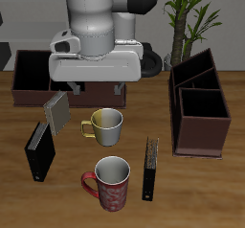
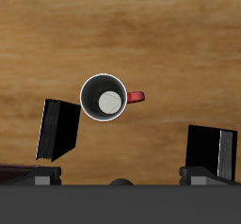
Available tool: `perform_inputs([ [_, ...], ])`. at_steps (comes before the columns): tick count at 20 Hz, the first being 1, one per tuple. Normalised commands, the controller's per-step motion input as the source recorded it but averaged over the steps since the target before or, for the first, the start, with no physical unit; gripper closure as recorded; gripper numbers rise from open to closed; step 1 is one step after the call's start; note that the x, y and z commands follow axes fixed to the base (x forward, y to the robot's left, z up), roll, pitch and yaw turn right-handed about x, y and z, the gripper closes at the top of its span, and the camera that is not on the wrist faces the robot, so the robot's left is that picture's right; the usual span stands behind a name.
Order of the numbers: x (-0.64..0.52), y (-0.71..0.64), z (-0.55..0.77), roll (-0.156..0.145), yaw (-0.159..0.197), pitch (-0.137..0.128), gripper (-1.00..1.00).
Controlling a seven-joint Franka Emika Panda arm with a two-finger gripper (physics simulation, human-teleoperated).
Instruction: Place the red mug into the back desk caddy's right compartment
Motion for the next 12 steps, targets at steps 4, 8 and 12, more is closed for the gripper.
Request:
perform_inputs([
  [4,0.29,-0.27,0.04,0.021,-0.105,-0.046,-1.0],
  [8,0.26,-0.28,-0.09,-0.004,-0.109,-0.008,-1.0],
  [12,0.18,-0.04,-0.35,-0.023,-0.074,0.005,-1.0],
])
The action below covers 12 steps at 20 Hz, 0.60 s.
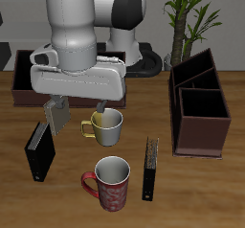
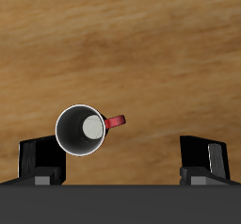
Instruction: Place the red mug into the back desk caddy's right compartment
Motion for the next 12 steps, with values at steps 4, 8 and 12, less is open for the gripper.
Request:
perform_inputs([
  [4,0.04,0.12,-0.36,-0.011,-0.007,0.006,-1.0],
  [8,0.0,0.1,-0.52,-0.043,-0.06,0.016,-1.0],
  [12,-0.05,0.07,-0.19,0.007,-0.009,-0.038,-1.0],
])
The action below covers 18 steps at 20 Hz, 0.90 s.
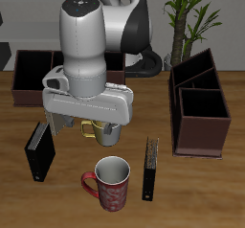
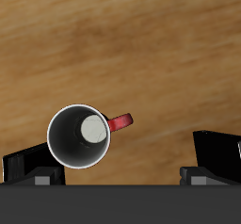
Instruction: Place the red mug into the back desk caddy's right compartment
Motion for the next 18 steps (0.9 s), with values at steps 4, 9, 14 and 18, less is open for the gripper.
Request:
perform_inputs([
  [4,-0.07,0.07,-0.21,0.001,-0.019,-0.049,-1.0],
  [9,-0.06,0.04,-0.22,-0.016,-0.004,-0.044,-1.0],
  [14,-0.02,0.0,-0.2,-0.02,0.002,-0.036,-1.0],
  [18,0.06,-0.04,-0.19,-0.034,-0.021,0.007,-1.0],
])
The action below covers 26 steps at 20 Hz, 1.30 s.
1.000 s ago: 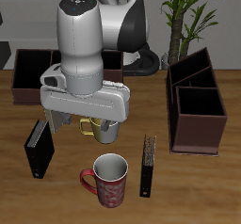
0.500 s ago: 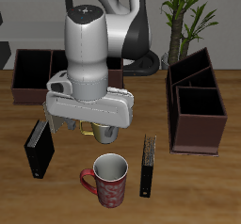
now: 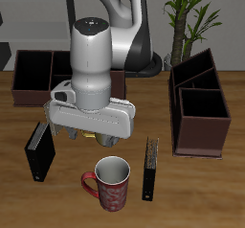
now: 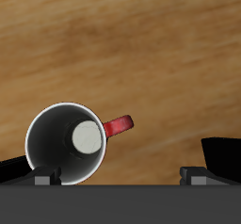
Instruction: Place the red mug into the back desk caddy's right compartment
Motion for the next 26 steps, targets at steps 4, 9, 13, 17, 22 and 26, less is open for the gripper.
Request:
perform_inputs([
  [4,0.05,0.04,-0.2,-0.014,0.012,0.015,-1.0],
  [9,0.04,0.11,-0.19,-0.013,0.002,0.036,-1.0],
  [13,0.02,0.14,-0.18,0.011,-0.055,0.037,-1.0],
  [17,0.01,0.05,-0.14,0.024,-0.012,0.028,-1.0],
  [22,0.02,0.0,-0.18,-0.006,-0.021,0.034,-1.0],
  [26,0.01,-0.03,-0.19,-0.004,-0.011,0.03,-1.0],
])
